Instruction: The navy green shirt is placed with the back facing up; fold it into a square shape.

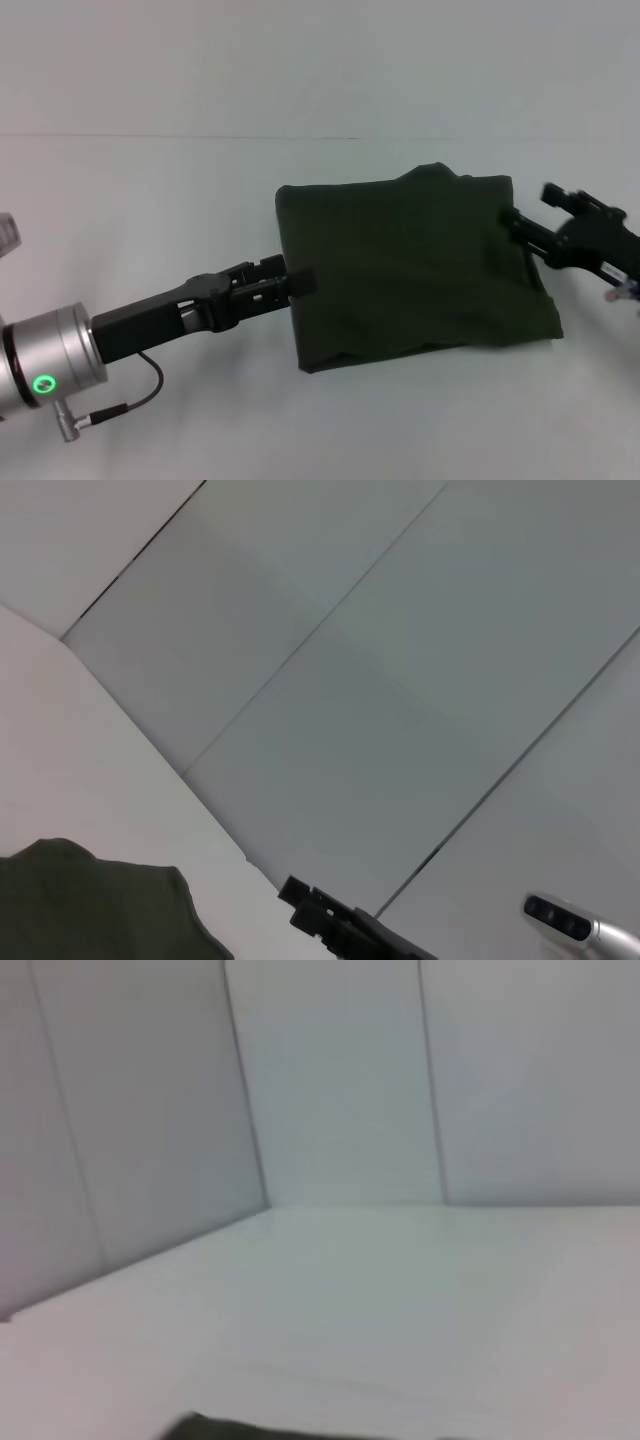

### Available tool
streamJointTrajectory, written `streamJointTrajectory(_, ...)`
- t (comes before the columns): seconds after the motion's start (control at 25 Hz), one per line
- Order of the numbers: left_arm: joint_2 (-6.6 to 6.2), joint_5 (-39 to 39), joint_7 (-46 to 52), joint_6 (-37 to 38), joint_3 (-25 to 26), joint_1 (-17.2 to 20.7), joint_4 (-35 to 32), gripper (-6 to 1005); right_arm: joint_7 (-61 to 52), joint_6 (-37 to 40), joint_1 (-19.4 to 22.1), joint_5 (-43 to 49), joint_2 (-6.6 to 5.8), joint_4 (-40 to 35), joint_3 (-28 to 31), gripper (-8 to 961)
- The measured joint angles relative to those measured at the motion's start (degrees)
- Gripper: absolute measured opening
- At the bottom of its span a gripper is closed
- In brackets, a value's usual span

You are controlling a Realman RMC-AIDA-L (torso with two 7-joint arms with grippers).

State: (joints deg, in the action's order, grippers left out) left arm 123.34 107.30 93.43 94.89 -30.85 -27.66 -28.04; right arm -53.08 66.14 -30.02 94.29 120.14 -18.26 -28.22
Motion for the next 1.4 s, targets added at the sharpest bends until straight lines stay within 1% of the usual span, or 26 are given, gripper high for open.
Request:
streamJointTrajectory(0.08, 0.10, -0.04, 0.00, -0.10, 0.00, -0.17, 0.00, 909, 0.44, -0.32, -1.78, -0.33, 0.04, 1.42, -0.68, 775)
streamJointTrajectory(0.12, 0.11, -0.05, 0.00, -0.10, -0.01, -0.19, 0.01, 908, 0.95, -1.82, -4.09, -0.30, 0.05, 3.15, -1.59, 774)
streamJointTrajectory(0.16, 0.15, -0.10, 0.00, -0.15, -0.01, -0.25, 0.00, 907, 1.38, -3.04, -5.19, -0.30, 0.07, 4.10, -1.94, 774)
streamJointTrajectory(0.2, 0.16, -0.13, 0.00, -0.17, 0.00, -0.29, 0.00, 906, 1.38, -3.04, -5.19, -0.30, 0.07, 4.10, -1.94, 774)
streamJointTrajectory(0.24, 0.16, -0.13, 0.00, -0.17, 0.00, -0.29, 0.00, 905, 1.89, -4.23, -6.21, -0.29, 0.12, 4.91, -2.21, 774)
streamJointTrajectory(0.36, 0.23, -0.15, 0.00, -0.23, 0.01, -0.47, 0.08, 902, 3.07, -9.70, -8.92, -0.26, 0.17, 7.24, -2.35, 774)
streamJointTrajectory(0.44, 0.23, -0.20, -0.01, -0.24, 0.14, -0.47, 0.10, 900, 3.22, -12.60, -9.60, -0.35, 0.18, 7.86, -2.35, 774)
streamJointTrajectory(0.76, 0.25, -0.43, -0.09, -0.24, 0.41, -0.34, 0.10, 892, 2.89, -19.83, -9.68, -0.52, 0.13, 7.69, -1.67, 774)
streamJointTrajectory(1.0, 0.33, -0.43, -0.09, -0.24, 0.22, -0.47, 0.09, 886, 2.87, -22.27, -9.42, -0.59, 0.00, 7.51, -1.50, 774)
streamJointTrajectory(1.16, 0.40, -0.39, -0.09, -0.23, 0.18, -0.41, 0.11, 882, 2.43, -22.30, -9.02, -4.84, -0.02, 7.52, -1.13, 775)
streamJointTrajectory(1.28, 0.45, -0.37, -0.09, -0.23, 0.12, -0.35, 0.15, 880, -1.54, -20.93, -8.19, -8.85, -0.22, 7.53, -1.22, 775)
streamJointTrajectory(1.4, 0.50, -0.35, -0.21, -0.23, 0.10, -0.29, 0.43, 877, -8.22, -20.63, -8.35, -8.75, -0.49, 7.29, -2.59, 775)
